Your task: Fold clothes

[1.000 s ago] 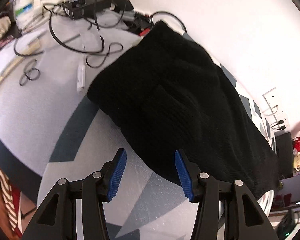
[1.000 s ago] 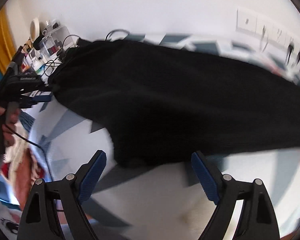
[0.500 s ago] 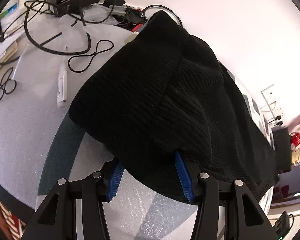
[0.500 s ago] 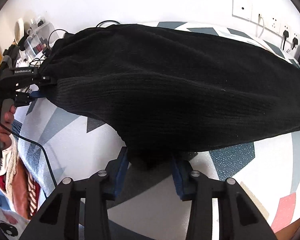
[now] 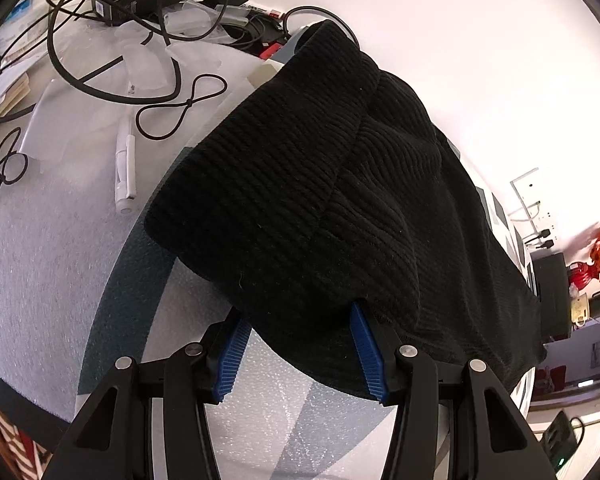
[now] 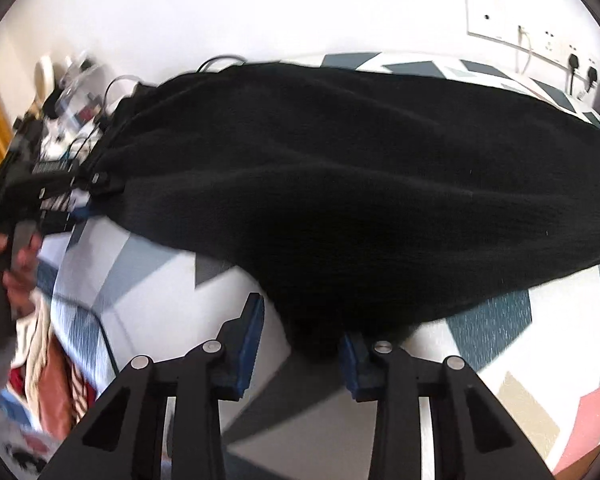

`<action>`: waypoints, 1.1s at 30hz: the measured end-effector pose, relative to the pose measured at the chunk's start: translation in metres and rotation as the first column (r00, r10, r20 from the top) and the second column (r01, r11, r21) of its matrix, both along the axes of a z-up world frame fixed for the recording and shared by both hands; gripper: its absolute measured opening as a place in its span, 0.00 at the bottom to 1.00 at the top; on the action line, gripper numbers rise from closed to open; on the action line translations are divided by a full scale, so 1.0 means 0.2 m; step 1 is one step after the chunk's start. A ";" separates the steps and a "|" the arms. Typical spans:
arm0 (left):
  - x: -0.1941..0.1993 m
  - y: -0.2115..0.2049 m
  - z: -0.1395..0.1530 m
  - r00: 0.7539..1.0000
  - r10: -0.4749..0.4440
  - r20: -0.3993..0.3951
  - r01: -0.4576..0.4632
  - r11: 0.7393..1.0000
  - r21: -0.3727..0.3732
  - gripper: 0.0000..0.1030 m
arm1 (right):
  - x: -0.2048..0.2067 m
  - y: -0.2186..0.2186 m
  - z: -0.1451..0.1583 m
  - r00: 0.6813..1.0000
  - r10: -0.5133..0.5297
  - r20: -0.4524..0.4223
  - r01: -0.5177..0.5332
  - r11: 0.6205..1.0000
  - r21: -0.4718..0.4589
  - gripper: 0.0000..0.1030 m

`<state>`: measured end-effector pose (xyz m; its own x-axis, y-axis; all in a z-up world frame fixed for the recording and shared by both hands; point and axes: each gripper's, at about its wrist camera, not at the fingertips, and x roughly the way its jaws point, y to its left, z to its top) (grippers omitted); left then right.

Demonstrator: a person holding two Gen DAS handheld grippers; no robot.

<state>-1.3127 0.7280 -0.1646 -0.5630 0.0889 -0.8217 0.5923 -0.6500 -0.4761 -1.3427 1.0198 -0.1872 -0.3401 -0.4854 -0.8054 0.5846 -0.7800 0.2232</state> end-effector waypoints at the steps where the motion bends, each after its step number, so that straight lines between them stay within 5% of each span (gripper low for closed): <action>1: 0.00 0.00 0.00 1.000 -0.002 -0.003 0.002 1.000 0.002 0.49 | -0.01 -0.03 0.00 1.000 0.004 -0.003 -0.004 1.000 0.005 0.35; 7: 0.02 -0.04 -0.01 1.000 0.021 -0.020 -0.021 1.000 0.022 0.48 | 0.01 -0.06 0.03 0.994 0.109 -0.031 -0.105 0.989 0.106 0.12; 8: 0.02 -0.05 0.00 1.000 0.023 -0.019 -0.023 1.000 0.010 0.31 | 0.00 -0.04 0.04 0.992 0.121 -0.020 -0.119 0.988 0.101 0.11; 9: 0.01 -0.06 0.02 1.000 0.026 -0.017 -0.026 1.000 -0.006 0.29 | -0.01 -0.02 0.08 0.991 0.134 -0.012 -0.133 0.988 0.077 0.11; 11: 0.00 -0.09 0.05 0.999 0.035 -0.018 -0.036 0.999 -0.026 0.27 | -0.02 0.04 0.20 0.990 0.142 -0.016 -0.142 0.990 -0.005 0.10; 16: 0.00 -0.10 0.07 0.999 0.045 0.027 -0.043 0.998 -0.055 0.27 | 0.01 0.05 0.26 0.968 0.252 -0.003 -0.252 0.968 -0.013 0.10; 19: 0.03 -0.13 0.02 0.998 0.040 0.047 -0.039 0.999 -0.034 0.30 | 0.02 0.01 0.08 0.961 0.266 0.069 -0.269 0.963 0.031 0.10; 26: 0.11 -0.19 0.15 0.996 0.021 0.086 -0.012 0.995 -0.102 0.42 | -0.01 0.16 0.10 0.979 0.152 0.139 -0.153 0.988 -0.008 0.32; 33: 0.14 -0.15 0.49 0.999 0.007 -0.040 -0.019 0.954 -0.298 0.41 | -0.19 0.38 0.30 0.997 -0.032 0.068 0.034 0.999 -0.025 0.35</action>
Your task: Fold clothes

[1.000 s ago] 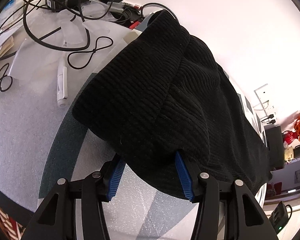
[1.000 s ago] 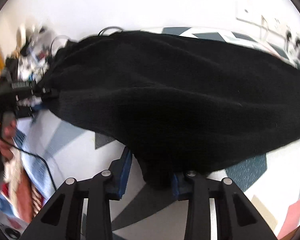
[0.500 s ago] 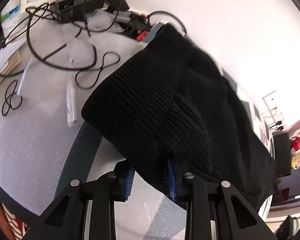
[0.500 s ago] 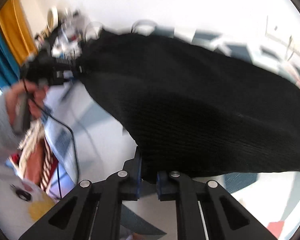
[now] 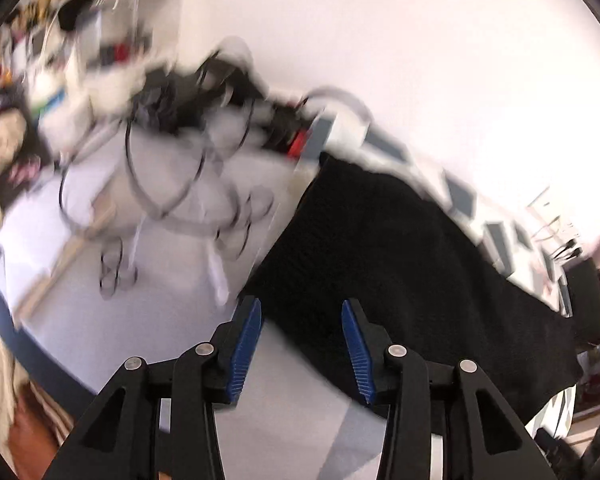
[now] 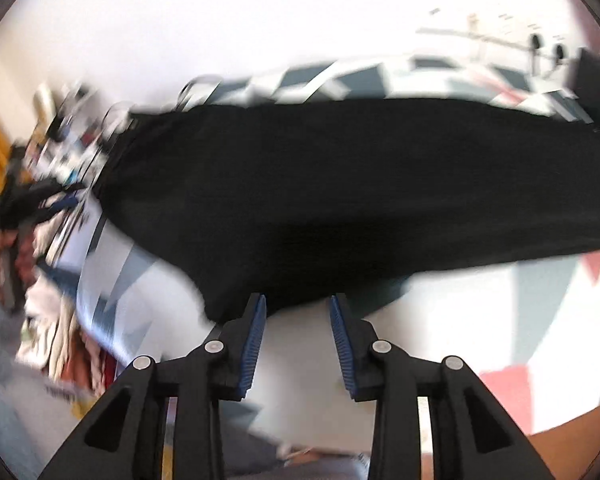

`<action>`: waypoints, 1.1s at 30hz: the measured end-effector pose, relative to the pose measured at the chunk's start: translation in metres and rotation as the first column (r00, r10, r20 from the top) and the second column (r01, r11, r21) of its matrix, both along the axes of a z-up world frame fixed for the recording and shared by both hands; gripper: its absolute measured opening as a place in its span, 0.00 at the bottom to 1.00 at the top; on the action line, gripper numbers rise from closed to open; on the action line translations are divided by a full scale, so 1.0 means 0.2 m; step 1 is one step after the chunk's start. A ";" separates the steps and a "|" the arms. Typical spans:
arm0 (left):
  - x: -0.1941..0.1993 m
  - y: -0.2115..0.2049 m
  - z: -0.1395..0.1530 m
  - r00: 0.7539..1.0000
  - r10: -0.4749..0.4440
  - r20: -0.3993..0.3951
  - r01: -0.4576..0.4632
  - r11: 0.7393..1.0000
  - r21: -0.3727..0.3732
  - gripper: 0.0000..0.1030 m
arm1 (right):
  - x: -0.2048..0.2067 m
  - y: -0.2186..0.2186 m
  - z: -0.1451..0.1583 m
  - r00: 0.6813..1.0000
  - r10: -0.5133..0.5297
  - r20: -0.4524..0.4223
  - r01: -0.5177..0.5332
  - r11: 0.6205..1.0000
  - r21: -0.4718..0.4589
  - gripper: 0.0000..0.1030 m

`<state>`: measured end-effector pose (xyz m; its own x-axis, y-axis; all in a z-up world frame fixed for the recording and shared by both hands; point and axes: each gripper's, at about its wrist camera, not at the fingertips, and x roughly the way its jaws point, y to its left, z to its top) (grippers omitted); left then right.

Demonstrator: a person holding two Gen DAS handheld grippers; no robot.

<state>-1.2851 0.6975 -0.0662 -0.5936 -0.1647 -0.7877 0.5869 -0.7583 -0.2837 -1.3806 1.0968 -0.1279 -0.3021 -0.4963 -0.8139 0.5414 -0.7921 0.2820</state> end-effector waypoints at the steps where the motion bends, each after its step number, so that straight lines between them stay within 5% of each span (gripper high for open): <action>1: -0.05 0.03 0.02 0.999 -0.041 -0.014 0.041 0.999 -0.007 0.41 | -0.07 -0.01 0.02 1.000 -0.011 -0.008 0.011 1.000 -0.002 0.35; 6: -0.43 0.26 -0.08 0.941 -0.336 0.046 0.336 0.942 -0.011 0.41 | -0.44 -0.06 0.09 0.997 -0.069 -0.046 0.068 0.998 -0.016 0.45; 8: -0.59 0.32 -0.19 0.905 -0.407 0.122 0.413 0.910 -0.025 0.41 | -0.48 -0.16 0.08 0.996 -0.057 -0.070 0.058 0.998 0.009 0.64; 14: -0.84 0.37 -0.41 0.830 -0.469 0.301 0.503 0.863 -0.043 0.41 | -0.66 -0.70 -0.18 1.000 0.009 -0.014 -0.006 0.981 0.193 0.68; 17: -0.89 0.27 -0.44 0.845 -0.459 0.276 0.481 0.877 -0.015 0.41 | -0.74 -0.82 -0.20 0.997 0.010 -0.073 0.008 0.970 0.241 0.71; 24: -0.96 0.15 -0.41 0.890 -0.394 0.230 0.410 0.912 -0.023 0.41 | -1.07 -0.77 -0.16 0.990 -0.140 0.000 0.139 0.981 0.134 0.71; 28: -0.94 0.11 -0.41 0.883 -0.411 0.226 0.420 0.908 0.010 0.41 | -0.99 -0.53 -0.02 0.976 -0.211 -0.055 0.213 0.976 0.041 0.72; 31: -0.88 0.14 -0.37 0.877 -0.420 0.236 0.433 0.902 -0.005 0.41 | -0.79 -0.33 0.05 0.963 -0.217 -0.160 0.236 0.965 0.115 0.72; 33: -0.84 0.19 -0.34 0.864 -0.450 0.228 0.465 0.885 -0.013 0.41 | -0.74 -0.12 0.03 0.941 -0.308 -0.141 0.321 0.944 0.080 0.72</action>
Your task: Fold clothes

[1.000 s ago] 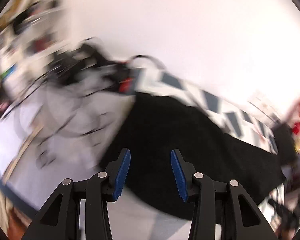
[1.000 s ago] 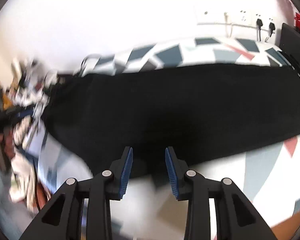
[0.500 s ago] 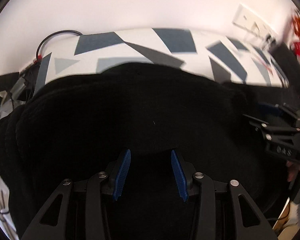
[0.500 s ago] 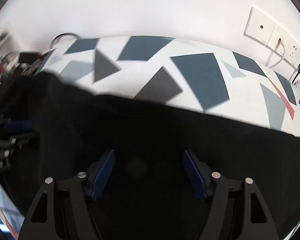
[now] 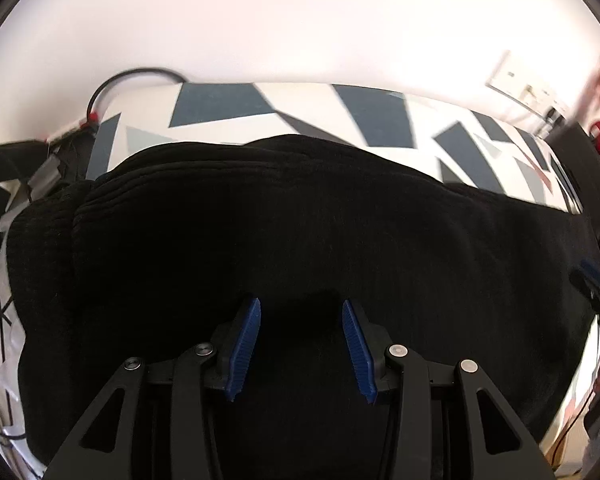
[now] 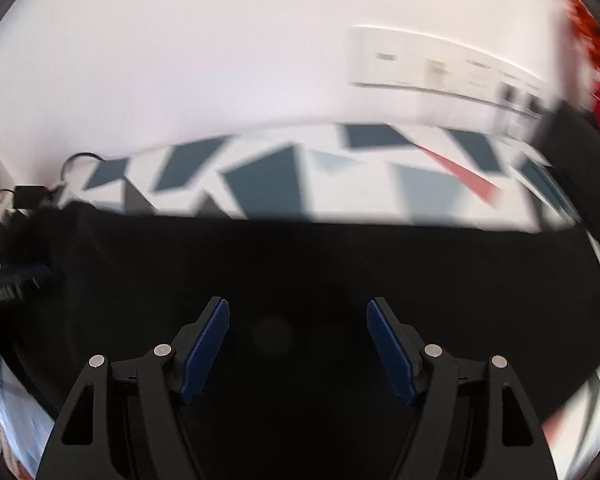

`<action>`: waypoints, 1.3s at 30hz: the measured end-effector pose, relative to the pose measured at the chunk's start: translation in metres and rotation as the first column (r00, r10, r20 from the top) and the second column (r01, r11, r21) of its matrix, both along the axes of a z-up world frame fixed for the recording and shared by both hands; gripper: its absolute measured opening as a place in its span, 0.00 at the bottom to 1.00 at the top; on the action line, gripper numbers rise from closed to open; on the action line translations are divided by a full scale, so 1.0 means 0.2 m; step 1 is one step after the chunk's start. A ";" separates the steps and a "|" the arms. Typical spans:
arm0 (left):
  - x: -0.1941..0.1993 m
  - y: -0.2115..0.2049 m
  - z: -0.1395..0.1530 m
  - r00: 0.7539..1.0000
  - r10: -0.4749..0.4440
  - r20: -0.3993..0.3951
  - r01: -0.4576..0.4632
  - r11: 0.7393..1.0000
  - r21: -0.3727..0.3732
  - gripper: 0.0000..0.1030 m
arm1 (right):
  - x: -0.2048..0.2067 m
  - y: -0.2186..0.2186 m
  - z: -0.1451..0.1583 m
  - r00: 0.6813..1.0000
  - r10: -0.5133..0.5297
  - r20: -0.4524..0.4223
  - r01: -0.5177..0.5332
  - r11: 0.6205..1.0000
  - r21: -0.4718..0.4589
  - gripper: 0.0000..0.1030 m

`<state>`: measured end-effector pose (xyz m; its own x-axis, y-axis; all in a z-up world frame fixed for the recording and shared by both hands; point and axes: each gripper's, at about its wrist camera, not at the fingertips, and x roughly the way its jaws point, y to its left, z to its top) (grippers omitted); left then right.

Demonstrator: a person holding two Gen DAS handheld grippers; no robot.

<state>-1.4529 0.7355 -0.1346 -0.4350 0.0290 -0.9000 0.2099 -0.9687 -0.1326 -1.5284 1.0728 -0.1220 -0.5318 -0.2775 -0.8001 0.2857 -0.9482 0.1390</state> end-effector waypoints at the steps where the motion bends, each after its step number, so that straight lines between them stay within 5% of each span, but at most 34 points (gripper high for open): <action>1: 0.02 0.04 0.01 1.000 -0.023 -0.006 0.023 1.000 -0.001 0.41 | 0.02 0.11 -0.01 0.999 -0.045 0.005 0.045 0.999 -0.020 0.72; 8: 0.14 0.51 0.05 0.985 -0.169 -0.042 0.167 0.985 -0.048 0.42 | 0.19 0.86 -0.08 0.935 -0.348 0.066 0.354 0.923 -0.153 0.72; 14: 0.14 0.84 -0.02 0.978 -0.209 -0.001 0.207 0.972 -0.114 0.43 | 0.34 1.51 -0.14 0.807 -0.572 0.148 0.590 0.769 -0.244 0.72; 18: 0.10 0.95 -0.09 0.990 -0.133 0.057 0.141 0.974 -0.177 0.43 | 0.22 1.77 -0.24 0.778 -0.590 0.217 0.621 0.669 -0.408 0.72; 25: 0.05 1.03 -0.14 0.991 0.107 0.080 -0.090 0.978 -0.188 0.50 | -0.04 1.97 -0.32 0.818 -0.526 0.235 0.557 0.617 -0.556 0.72; 30: 0.07 1.08 -0.16 0.973 0.220 0.066 -0.199 0.952 -0.231 0.67 | -0.18 1.96 -0.33 0.856 -0.462 0.233 0.500 0.621 -0.603 0.70; 33: 0.08 1.07 -0.17 0.961 0.269 0.068 -0.250 0.945 -0.212 0.74 | -0.25 1.94 -0.32 0.873 -0.438 0.214 0.472 0.650 -0.596 0.64; 39: 0.07 1.13 -0.17 0.948 0.303 0.095 -0.276 0.933 -0.230 0.74 | -0.29 1.99 -0.36 0.856 -0.458 0.239 0.501 0.622 -0.601 0.40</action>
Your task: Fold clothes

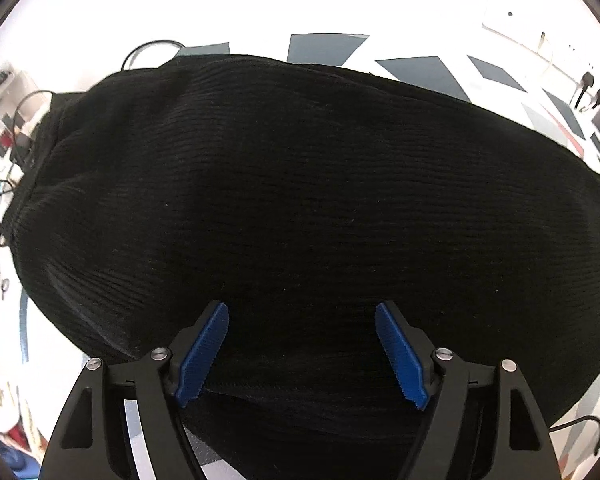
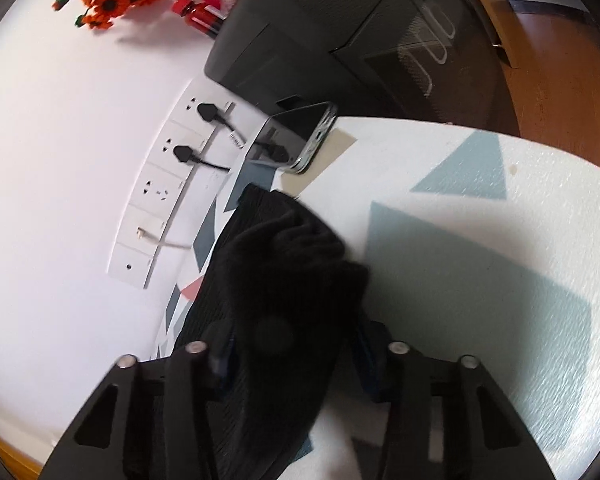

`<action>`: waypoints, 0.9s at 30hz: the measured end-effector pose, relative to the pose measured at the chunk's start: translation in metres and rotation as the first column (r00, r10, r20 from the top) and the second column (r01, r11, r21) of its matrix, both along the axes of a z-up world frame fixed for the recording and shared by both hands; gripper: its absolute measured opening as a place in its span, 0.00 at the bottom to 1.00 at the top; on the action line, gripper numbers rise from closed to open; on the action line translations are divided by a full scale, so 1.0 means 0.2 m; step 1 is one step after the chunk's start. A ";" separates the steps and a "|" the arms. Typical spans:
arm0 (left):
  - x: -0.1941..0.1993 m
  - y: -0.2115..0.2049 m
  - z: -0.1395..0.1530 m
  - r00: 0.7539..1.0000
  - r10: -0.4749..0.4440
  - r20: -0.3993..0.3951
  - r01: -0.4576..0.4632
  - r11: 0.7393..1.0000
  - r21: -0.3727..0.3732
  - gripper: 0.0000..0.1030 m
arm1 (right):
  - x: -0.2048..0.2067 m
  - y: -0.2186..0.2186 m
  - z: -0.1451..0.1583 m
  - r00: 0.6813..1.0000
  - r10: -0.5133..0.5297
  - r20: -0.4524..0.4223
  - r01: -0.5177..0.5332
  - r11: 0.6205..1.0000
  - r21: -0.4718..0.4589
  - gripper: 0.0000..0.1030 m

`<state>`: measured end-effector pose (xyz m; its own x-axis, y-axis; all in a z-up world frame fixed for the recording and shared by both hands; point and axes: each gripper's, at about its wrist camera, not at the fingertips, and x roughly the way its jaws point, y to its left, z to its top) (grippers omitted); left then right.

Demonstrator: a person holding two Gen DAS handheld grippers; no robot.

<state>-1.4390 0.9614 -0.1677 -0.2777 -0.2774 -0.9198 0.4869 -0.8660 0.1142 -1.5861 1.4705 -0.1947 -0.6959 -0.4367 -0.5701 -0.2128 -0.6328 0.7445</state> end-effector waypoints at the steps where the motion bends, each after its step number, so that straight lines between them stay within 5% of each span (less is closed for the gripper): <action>1: 0.00 0.01 0.00 1.000 0.004 0.002 -0.004 1.000 -0.006 0.74 | 0.00 0.01 -0.01 1.000 0.003 0.003 -0.003 1.000 -0.008 0.34; 3: 0.01 0.03 0.00 1.000 0.018 -0.001 -0.018 1.000 0.000 0.74 | 0.00 0.02 -0.03 1.000 0.018 0.019 -0.018 0.999 -0.029 0.25; 7: 0.02 0.06 0.00 1.000 0.031 -0.008 -0.030 0.999 0.020 0.74 | 0.06 0.01 0.05 0.998 0.050 -0.041 -0.051 0.999 -0.014 0.21; 14: 0.06 0.06 0.01 1.000 -0.001 -0.019 0.003 0.995 0.098 0.74 | 0.09 -0.19 0.37 0.968 0.197 -0.157 -0.170 0.971 0.169 0.21; 21: 0.17 0.01 0.08 0.995 -0.062 -0.084 0.077 0.981 0.180 0.74 | 0.15 -0.82 0.65 0.830 0.514 -0.215 -0.412 0.826 0.383 0.21; 27: 0.38 -0.10 0.15 0.985 -0.065 -0.160 0.097 0.975 0.200 0.74 | 0.33 -1.39 0.66 0.690 0.701 -0.178 -0.560 0.673 0.483 0.21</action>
<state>-1.3632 0.9422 -0.1373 -0.4323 -0.0563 -0.9000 0.4115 -0.9004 -0.1413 -1.5209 1.1930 -0.0626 -0.4976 -0.6490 -0.5755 0.5488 -0.7494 0.3704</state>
